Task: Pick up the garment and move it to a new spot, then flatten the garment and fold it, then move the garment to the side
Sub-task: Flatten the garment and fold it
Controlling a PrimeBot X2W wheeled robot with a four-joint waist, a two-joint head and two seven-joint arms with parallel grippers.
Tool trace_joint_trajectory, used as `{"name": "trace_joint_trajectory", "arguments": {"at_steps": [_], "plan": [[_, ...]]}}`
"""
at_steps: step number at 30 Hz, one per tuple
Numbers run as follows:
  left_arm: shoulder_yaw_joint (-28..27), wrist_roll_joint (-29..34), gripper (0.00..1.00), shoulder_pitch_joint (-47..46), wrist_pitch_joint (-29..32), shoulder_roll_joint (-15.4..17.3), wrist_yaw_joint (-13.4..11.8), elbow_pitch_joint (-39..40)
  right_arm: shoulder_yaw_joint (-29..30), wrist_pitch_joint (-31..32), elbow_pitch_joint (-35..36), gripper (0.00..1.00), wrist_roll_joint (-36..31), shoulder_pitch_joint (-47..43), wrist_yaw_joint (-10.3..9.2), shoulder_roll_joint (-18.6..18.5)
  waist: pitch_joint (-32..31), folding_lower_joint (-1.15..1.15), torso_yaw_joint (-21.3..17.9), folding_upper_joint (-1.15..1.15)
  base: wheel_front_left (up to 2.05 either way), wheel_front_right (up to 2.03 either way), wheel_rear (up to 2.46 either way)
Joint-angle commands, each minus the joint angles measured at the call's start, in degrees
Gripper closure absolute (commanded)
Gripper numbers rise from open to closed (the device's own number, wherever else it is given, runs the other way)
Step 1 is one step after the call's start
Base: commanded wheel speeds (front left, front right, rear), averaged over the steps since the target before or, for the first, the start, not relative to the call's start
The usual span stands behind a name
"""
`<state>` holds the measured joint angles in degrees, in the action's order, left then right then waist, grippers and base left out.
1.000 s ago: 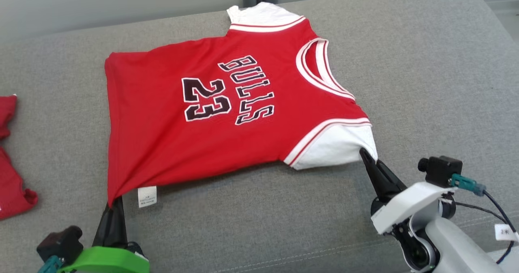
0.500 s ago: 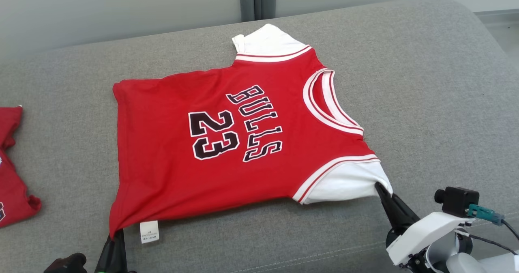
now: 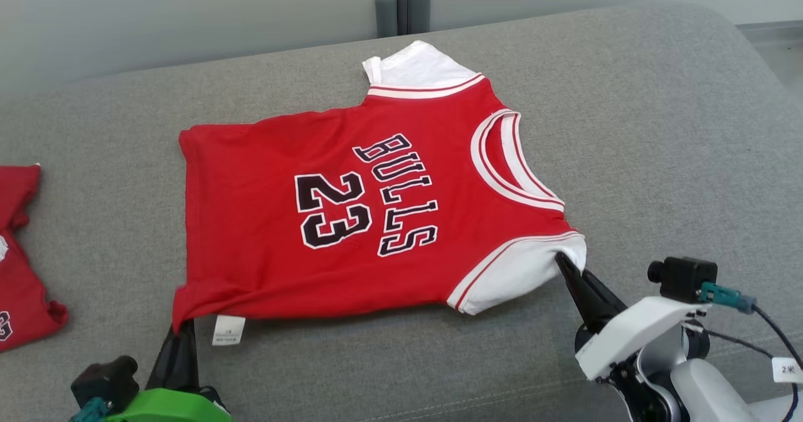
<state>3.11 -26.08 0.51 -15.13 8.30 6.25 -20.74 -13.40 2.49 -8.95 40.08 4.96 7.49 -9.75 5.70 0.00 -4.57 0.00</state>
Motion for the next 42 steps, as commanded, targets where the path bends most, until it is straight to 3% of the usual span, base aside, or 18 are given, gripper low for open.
{"name": "trace_joint_trajectory", "arguments": {"at_steps": [1,11,20,30,37,38,39,40,42], "plan": [[0.0,0.2,1.0,-1.9,0.0,0.8,0.3,-0.2,0.1,0.3,-0.7,1.0,-0.9,2.0,-0.01,0.0,0.4,0.0,-0.1,0.0,0.0,0.0,0.0],[1.8,1.0,1.0,-13.2,2.7,3.3,0.6,-4.6,-1.9,1.3,-11.4,1.0,-0.6,15.6,0.0,1.3,3.7,0.0,0.0,0.0,0.0,0.0,0.0],[3.9,0.4,1.0,-24.9,3.0,4.8,1.0,-15.7,-6.1,-1.4,-28.2,1.0,0.8,31.3,0.0,2.6,7.7,0.0,0.0,0.0,0.0,0.0,0.0],[5.6,-0.9,1.0,-31.9,1.5,4.8,1.1,-25.1,-10.4,-4.5,-42.1,1.0,3.3,41.0,0.0,4.2,10.0,0.0,0.4,0.0,0.0,0.0,0.0],[8.3,-1.8,1.0,-35.0,0.6,4.3,1.2,-29.7,-13.1,-8.0,-48.3,1.0,5.4,45.1,0.0,4.8,10.6,0.0,1.0,0.0,0.0,0.0,0.0],[8.6,-1.9,0.68,-35.3,0.4,4.3,1.2,-29.9,-13.4,-8.6,-48.8,0.69,5.8,45.3,0.0,4.8,10.5,0.0,1.0,0.0,0.0,0.0,0.0],[8.9,-2.0,0.0,-35.5,0.3,4.5,1.2,-30.3,-13.9,-9.2,-49.2,0.31,6.1,45.5,0.0,4.9,10.3,0.0,1.1,0.0,0.0,0.0,0.0],[9.1,-1.8,0.0,-35.6,0.3,4.6,1.2,-30.7,-14.3,-9.7,-49.5,0.0,6.4,45.7,0.0,4.9,10.2,0.0,1.1,0.0,0.0,0.0,0.0],[9.2,-1.7,0.0,-35.5,0.1,4.6,1.2,-31.2,-15.1,-10.7,-49.9,0.0,7.3,45.6,0.0,4.8,9.8,0.0,1.2,0.0,0.0,0.0,0.0]]}}
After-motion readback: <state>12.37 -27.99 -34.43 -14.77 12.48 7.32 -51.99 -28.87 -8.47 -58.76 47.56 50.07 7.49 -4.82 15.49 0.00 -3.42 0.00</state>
